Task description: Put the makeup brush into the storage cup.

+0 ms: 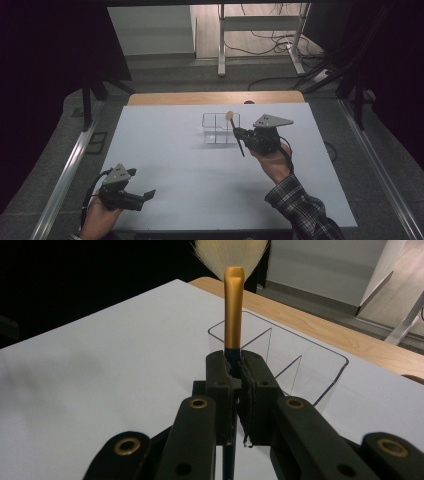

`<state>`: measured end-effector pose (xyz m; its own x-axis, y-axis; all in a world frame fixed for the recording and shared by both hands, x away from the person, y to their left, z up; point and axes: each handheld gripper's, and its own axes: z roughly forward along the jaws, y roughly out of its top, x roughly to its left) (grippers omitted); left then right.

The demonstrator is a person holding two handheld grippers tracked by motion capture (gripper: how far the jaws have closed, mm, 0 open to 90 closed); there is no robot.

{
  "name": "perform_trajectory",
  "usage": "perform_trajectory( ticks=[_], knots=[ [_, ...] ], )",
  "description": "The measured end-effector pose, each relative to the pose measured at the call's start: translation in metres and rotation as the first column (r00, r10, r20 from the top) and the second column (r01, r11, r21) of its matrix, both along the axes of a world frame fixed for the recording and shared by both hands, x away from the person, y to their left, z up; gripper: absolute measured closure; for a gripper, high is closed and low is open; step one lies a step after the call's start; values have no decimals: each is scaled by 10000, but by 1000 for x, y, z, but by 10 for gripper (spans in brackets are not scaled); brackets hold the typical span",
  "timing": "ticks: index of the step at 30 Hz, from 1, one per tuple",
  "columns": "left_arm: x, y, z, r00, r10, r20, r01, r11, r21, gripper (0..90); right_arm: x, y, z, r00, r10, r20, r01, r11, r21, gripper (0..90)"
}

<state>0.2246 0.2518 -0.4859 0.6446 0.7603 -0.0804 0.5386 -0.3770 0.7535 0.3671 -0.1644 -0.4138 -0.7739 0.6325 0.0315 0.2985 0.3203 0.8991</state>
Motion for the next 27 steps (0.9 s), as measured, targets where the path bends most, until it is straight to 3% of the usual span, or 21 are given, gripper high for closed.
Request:
perform_trajectory(
  ticks=[27],
  knots=[
    [0,0,0,10000,1,50,-1,10000,39,0,26,14,9,10000,-53,-34,54,9990,443,840]
  ],
)
